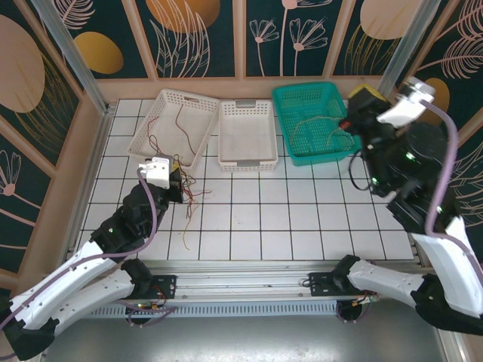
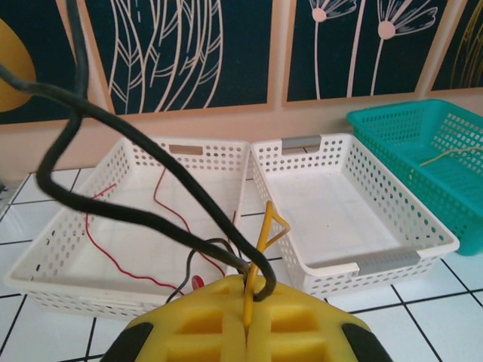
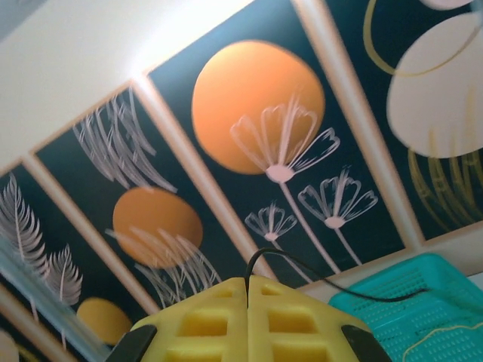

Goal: Untangle the cables

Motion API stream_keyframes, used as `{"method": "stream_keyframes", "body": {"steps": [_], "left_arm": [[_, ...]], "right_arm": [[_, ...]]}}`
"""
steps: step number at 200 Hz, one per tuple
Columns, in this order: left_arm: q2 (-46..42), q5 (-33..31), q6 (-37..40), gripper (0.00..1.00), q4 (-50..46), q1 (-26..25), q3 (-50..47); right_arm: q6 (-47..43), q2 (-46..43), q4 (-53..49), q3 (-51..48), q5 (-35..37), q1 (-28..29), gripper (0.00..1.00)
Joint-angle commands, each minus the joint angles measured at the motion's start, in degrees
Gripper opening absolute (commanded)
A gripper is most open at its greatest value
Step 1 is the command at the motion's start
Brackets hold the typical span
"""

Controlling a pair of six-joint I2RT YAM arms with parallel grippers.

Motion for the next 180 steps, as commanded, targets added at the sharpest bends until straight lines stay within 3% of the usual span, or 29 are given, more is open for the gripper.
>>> {"method": "stream_keyframes", "body": {"steps": [1,32,102,147,180], "left_arm": [[-1.02,1.82,0.44,0.0,3.23,0.25,-1.29],[-0.61,3.02,0.43,0.0,3.52,0.23,-1.75],[-1.6,3.09,0.54,0.0,3.73,0.23,-2.03],[-0.9,3.81,0.61,0.0,3.7,0.24,-1.96],[-1.45,3.64,0.75,0.0,3.72,0.28,-2.07]], "right_arm": [[-2.42,4.31,0.48,3.87,-6.57,-0.32,0.0],[-3.63,11.2,2.01,6.69,-10.79,-1.92,0.0],[2.54,25.55,4.39,9.3,-30.52,-14.94,0.0],[2.64,36.88,1.8,15.81,-37.19,-17.47,0.0],[3.49,39.7,1.17,16.49,-39.1,-17.77,0.0]]}}
